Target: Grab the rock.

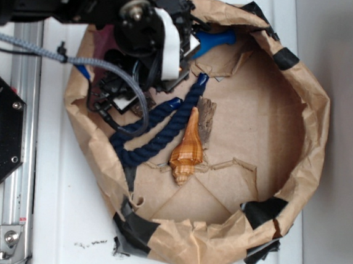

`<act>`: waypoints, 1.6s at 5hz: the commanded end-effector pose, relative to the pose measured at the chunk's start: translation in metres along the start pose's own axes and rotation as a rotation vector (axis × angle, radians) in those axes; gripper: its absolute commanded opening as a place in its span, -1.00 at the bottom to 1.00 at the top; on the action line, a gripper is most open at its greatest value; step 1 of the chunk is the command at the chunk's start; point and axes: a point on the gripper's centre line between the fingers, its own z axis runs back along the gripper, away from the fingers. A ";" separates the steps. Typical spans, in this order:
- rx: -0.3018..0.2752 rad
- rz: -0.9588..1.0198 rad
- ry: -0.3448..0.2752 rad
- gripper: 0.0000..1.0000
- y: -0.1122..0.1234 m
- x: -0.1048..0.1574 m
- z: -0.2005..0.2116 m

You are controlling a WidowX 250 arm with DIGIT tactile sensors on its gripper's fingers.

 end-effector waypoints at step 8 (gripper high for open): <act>-0.097 -0.068 0.056 -1.00 -0.005 -0.003 -0.061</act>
